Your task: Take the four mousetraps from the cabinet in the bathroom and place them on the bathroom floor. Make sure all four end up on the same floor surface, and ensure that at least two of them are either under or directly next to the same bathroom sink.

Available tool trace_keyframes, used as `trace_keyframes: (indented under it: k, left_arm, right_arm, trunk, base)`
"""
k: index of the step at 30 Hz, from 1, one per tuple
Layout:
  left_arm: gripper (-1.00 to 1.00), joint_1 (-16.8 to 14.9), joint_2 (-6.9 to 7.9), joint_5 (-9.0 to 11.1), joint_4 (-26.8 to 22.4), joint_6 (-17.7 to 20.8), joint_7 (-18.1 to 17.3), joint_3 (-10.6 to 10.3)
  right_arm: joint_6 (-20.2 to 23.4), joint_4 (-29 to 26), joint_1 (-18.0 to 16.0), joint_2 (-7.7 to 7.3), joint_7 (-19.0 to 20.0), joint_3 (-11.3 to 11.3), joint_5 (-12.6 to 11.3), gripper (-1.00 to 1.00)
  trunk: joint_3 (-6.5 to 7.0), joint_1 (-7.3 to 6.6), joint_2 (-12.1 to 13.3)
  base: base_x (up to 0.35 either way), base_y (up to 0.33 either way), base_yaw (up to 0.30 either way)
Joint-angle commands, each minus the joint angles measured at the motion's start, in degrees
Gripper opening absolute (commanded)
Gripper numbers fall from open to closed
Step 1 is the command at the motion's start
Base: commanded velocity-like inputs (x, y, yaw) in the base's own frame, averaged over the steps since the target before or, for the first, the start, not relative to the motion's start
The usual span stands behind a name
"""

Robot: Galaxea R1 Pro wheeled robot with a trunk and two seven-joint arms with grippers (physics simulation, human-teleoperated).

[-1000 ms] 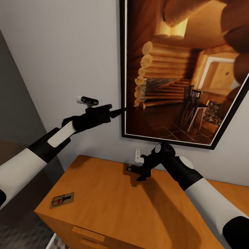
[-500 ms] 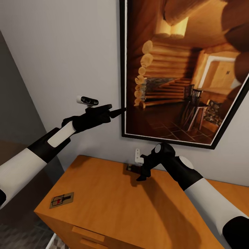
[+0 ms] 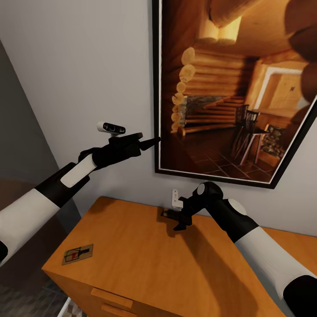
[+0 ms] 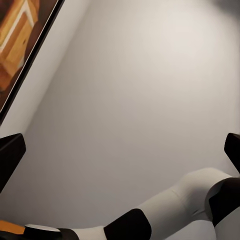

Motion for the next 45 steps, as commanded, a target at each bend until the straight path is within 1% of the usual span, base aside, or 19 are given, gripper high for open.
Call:
trace_keyframes:
  k: [1,7,14,21,28,35,41,45]
  left_arm:
    - [1.0,-0.11,0.06,0.6,0.01,0.53,-0.04,-0.24]
    - [1.0,-0.11,0.07,0.65,0.16,0.53,-0.04,-0.23]
    - [1.0,-0.08,0.07,0.67,0.16,0.53,-0.04,-0.24]
    - [1.0,-0.09,0.04,0.65,0.06,0.53,-0.04,-0.25]
    - [1.0,-0.1,0.02,0.67,0.08,0.53,-0.04,-0.24]
    - [1.0,-0.11,0.03,0.65,-0.05,0.53,-0.04,-0.25]
    - [1.0,-0.11,0.04,0.67,0.11,0.53,-0.04,-0.25]
    - [1.0,-0.09,0.01,0.67,0.11,0.53,-0.04,-0.27]
  right_arm:
    - [0.56,-0.08,-0.07,-0.04,0.21,0.12,0.15,1.0]
    - [0.56,-0.04,-0.07,-0.04,0.25,0.1,0.15,1.0]
    - [0.56,-0.03,-0.07,-0.06,0.28,0.12,0.13,1.0]
    - [0.56,-0.02,-0.07,-0.05,0.28,0.12,0.08,1.0]
    - [0.56,-0.01,-0.07,-0.04,0.28,0.12,0.06,1.0]
    - [0.56,0.02,-0.07,-0.04,0.28,0.12,0.06,1.0]
    - [0.64,0.06,-0.07,-0.04,0.25,0.05,0.06,1.0]
    - [0.77,0.12,-0.07,0.01,0.08,-0.38,0.04,1.0]
  trunk:
    - [-0.27,0.24,-0.49]
    - [-1.35,1.56,-2.89]
    - [-1.35,1.56,-2.89]
    - [-2.6,3.09,-5.7]
    - [-2.6,3.09,-5.7]
    - [-3.86,4.63,-8.51]
    - [-3.86,4.63,-8.51]
    - [-4.58,5.51,-10.11]
  base:
    - [0.0,0.0,0.0]
    - [0.0,0.0,0.0]
    - [0.0,0.0,0.0]
    - [0.0,0.0,0.0]
    - [0.0,0.0,0.0]
    - [0.0,0.0,0.0]
    - [0.0,0.0,0.0]
    - [0.0,0.0,0.0]
